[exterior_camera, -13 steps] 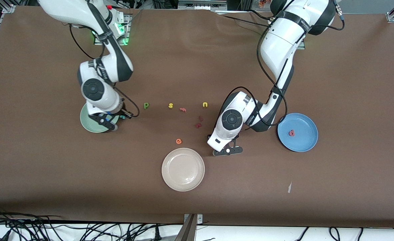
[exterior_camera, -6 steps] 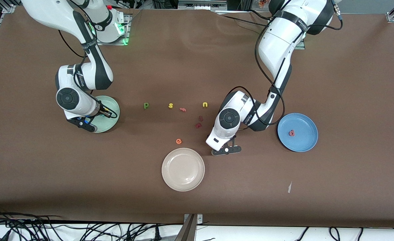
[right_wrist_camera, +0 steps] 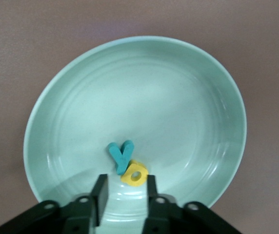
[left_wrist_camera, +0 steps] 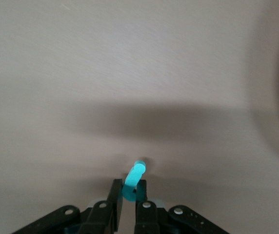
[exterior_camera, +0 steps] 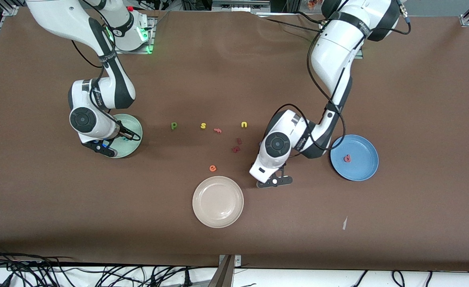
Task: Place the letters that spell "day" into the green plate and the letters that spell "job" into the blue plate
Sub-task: 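Place the y on the green plate while the left gripper places the l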
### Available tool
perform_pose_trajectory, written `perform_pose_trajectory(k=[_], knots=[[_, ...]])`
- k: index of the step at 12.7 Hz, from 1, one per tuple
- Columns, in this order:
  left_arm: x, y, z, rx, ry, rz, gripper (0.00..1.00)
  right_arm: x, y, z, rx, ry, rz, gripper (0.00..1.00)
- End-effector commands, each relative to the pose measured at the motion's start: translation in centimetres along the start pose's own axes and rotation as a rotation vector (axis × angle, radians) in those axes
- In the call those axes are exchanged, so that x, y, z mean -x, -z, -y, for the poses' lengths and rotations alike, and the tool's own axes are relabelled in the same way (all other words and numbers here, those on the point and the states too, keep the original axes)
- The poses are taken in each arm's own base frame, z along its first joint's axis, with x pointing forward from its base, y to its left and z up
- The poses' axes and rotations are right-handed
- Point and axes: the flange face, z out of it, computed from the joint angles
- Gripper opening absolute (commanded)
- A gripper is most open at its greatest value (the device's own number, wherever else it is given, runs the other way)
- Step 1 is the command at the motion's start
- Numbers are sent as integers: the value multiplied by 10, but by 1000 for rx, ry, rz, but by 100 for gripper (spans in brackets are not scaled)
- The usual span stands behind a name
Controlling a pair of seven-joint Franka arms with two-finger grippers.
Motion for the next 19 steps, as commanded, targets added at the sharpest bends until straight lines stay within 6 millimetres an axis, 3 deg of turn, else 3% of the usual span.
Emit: perform_pose_trajectory(k=[1,5,8,10,13,15,16,17,19], knots=[[-6,35,50,-38,-78,67,0,18,11,24,-11,-50,15,100],[11,54,148,-63,-191,42,0,65,20,86,-67,-252,9,100],[26,46,223,-33,-275,-4,0,92,10,114,-81,-273,8,99],[35,43,269,-39,-326,-35,0,98,9,116,-87,-330,6,99],[44,28,310,-35,-389,-77,0,125,-14,125,-203,-418,-40,96],[46,15,318,-42,-400,-112,5,130,-24,122,-218,-419,-47,96],[44,18,317,-42,-388,-112,62,133,-24,125,-219,-423,-44,95],[38,26,315,-42,-385,-114,100,139,-27,131,-223,-438,-38,93],[24,53,302,-47,-355,-65,100,141,-33,135,-228,-437,-37,76]])
